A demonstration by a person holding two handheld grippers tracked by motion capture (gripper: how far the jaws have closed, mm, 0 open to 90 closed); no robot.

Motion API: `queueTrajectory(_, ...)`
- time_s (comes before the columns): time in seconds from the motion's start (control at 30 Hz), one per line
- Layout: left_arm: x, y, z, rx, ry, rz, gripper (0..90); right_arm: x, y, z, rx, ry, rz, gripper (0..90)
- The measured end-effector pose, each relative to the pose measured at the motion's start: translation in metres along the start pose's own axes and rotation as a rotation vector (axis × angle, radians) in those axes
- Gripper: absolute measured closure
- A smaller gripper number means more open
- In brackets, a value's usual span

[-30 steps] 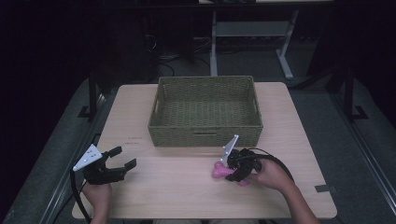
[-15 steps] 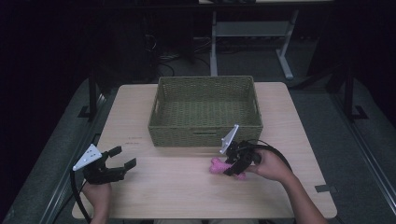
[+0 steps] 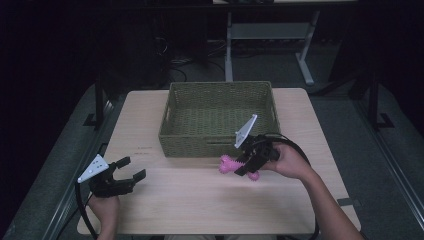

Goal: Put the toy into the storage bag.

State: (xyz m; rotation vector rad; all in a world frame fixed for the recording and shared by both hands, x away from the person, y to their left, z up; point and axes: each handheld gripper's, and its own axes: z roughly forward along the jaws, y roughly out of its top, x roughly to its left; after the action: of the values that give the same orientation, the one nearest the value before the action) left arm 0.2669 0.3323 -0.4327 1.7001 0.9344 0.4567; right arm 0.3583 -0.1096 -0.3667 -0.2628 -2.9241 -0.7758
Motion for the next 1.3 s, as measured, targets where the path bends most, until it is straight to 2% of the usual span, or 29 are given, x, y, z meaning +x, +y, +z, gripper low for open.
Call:
queueTrajectory(0.13, 0.000, 0.000, 0.000, 0.000, 0.003, -0.009, 13.5, -0.003, 0.004, -0.006, -0.005, 0.007, -0.008, 57.8)
queueTrajectory(0.43, 0.002, 0.000, 0.001, -0.002, 0.006, -0.011, 13.5, -0.014, 0.015, -0.024, -0.014, -0.008, -0.014, 57.8)
queueTrajectory(0.93, 0.003, 0.000, 0.001, 0.001, 0.012, -0.003, 13.5, -0.029, 0.030, -0.039, -0.026, -0.004, -0.015, 57.8)
queueTrajectory(1.0, 0.003, 0.000, 0.001, 0.002, 0.014, -0.002, 13.5, -0.033, 0.032, -0.043, -0.044, 0.002, -0.016, 57.8)
queueTrajectory(1.3, 0.004, -0.001, 0.001, 0.002, 0.019, -0.008, 13.5, -0.043, 0.039, -0.052, -0.041, -0.003, -0.017, 57.8)
